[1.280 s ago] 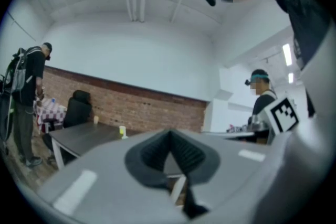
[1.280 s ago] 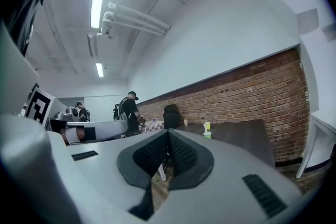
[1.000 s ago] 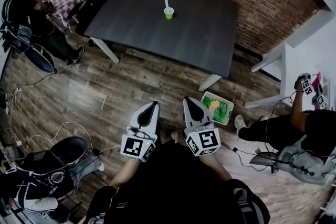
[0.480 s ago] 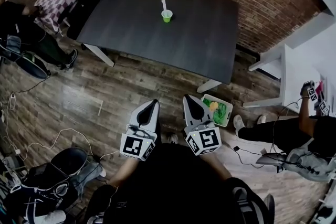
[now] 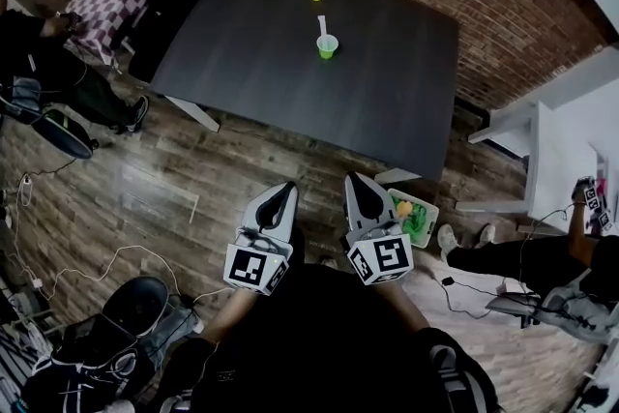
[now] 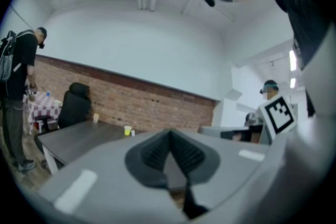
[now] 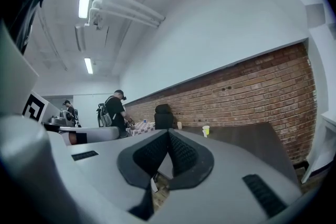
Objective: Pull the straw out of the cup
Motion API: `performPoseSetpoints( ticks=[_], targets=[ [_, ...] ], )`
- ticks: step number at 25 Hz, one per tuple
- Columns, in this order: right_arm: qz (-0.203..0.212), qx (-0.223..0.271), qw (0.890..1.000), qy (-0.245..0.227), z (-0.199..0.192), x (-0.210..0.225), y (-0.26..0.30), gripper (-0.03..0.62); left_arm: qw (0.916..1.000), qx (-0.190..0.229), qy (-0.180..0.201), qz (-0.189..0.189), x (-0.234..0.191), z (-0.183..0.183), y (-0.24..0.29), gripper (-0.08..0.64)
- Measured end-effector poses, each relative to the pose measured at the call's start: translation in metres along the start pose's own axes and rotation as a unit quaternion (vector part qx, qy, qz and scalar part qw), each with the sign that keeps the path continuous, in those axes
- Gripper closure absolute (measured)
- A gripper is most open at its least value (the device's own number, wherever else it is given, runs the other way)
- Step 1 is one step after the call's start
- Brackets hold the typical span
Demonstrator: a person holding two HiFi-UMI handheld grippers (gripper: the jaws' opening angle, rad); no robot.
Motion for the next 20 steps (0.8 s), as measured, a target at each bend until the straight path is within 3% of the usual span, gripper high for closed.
performPoseSetpoints(
  ticks=[20],
  targets=[
    [-0.059, -0.007, 0.998, 0.003, 0.038, 0.001, 0.112, 0.588, 0.9988, 0.010, 0.011, -0.047, -0.111, 0.041, 0.056, 0.557]
  ],
)
Point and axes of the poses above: the fingertips, and each gripper's own axes: y forward along the fingers, x to its right, z out of its top, the point moved 2 cm from there along -y, backward along the fingers, and after that the axes turned 12 degrees about -x, right-handed, at the moved point
